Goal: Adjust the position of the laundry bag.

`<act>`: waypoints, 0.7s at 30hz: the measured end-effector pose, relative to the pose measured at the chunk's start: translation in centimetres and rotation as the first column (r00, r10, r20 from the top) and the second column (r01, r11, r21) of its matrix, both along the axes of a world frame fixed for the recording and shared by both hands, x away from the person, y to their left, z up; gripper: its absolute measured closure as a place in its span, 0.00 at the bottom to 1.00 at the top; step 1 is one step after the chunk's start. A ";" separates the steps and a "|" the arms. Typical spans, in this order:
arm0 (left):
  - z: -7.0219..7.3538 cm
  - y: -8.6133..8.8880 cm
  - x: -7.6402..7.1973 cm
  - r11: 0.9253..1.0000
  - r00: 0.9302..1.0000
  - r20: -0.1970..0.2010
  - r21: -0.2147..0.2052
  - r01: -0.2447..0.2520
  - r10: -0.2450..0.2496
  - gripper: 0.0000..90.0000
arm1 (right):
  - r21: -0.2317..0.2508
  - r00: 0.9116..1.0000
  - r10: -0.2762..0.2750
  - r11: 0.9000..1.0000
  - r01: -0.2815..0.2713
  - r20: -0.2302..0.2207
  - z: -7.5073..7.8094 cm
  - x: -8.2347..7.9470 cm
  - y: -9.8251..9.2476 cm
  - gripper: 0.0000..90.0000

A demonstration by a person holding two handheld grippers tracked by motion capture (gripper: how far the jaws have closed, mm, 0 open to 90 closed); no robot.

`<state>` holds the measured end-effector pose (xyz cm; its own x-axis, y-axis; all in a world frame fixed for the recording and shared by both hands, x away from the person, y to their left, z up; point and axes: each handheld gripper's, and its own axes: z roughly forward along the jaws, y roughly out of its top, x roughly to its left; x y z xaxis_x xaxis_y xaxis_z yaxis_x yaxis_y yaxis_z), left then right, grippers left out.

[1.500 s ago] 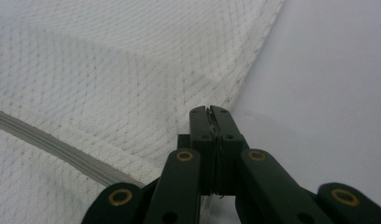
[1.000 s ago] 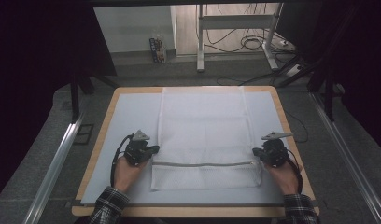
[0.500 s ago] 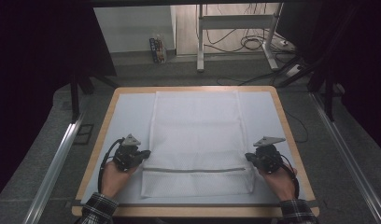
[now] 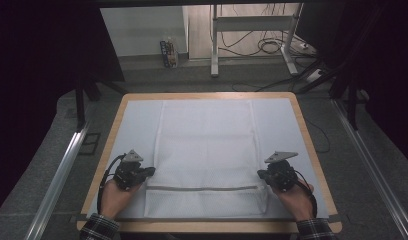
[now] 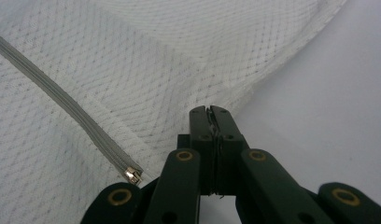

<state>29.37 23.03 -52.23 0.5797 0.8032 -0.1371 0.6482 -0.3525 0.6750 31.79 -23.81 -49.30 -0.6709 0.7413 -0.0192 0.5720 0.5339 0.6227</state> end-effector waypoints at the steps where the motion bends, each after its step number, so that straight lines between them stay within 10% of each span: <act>1: 0.0 0.0 -0.4 1.000 1.000 -0.001 0.001 0.002 -0.002 0.99 | 0.001 1.000 0.000 1.000 0.000 -0.005 0.0 -0.1 0.0 0.97; 10: -0.4 -0.1 -0.8 1.000 1.000 0.007 0.017 0.000 0.000 0.96 | -0.014 1.000 0.011 1.000 -0.011 -0.014 -0.4 -0.3 0.0 0.95; 17: -0.4 0.2 -0.5 0.999 0.996 0.074 0.000 -0.054 0.054 0.39 | -0.026 0.999 0.026 0.999 -0.024 0.043 -0.6 0.0 0.2 0.57; 21: -0.3 0.3 -0.5 0.998 0.993 0.105 -0.010 -0.055 0.055 0.26 | -0.014 0.998 0.009 1.000 -0.008 0.067 -0.7 0.2 0.0 0.44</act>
